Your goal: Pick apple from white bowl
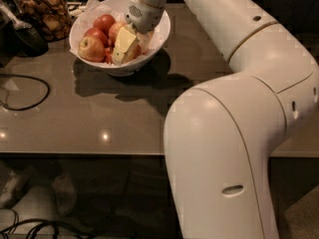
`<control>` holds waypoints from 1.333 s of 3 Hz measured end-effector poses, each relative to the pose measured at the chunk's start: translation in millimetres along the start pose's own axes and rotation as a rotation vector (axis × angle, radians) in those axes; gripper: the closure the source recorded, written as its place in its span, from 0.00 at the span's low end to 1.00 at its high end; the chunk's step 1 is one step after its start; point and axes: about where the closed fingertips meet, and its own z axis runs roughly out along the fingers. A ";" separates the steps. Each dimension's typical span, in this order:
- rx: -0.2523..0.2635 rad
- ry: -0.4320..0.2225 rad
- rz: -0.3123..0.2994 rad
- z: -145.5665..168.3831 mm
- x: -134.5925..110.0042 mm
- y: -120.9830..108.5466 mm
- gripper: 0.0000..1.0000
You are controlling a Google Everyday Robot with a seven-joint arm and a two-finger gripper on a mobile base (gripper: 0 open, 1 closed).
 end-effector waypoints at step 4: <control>0.001 0.005 -0.002 0.4 2.1 0.2 0.93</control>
Offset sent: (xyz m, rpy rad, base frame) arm -0.0012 -0.0015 -0.0010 -0.0047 0.0005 0.0019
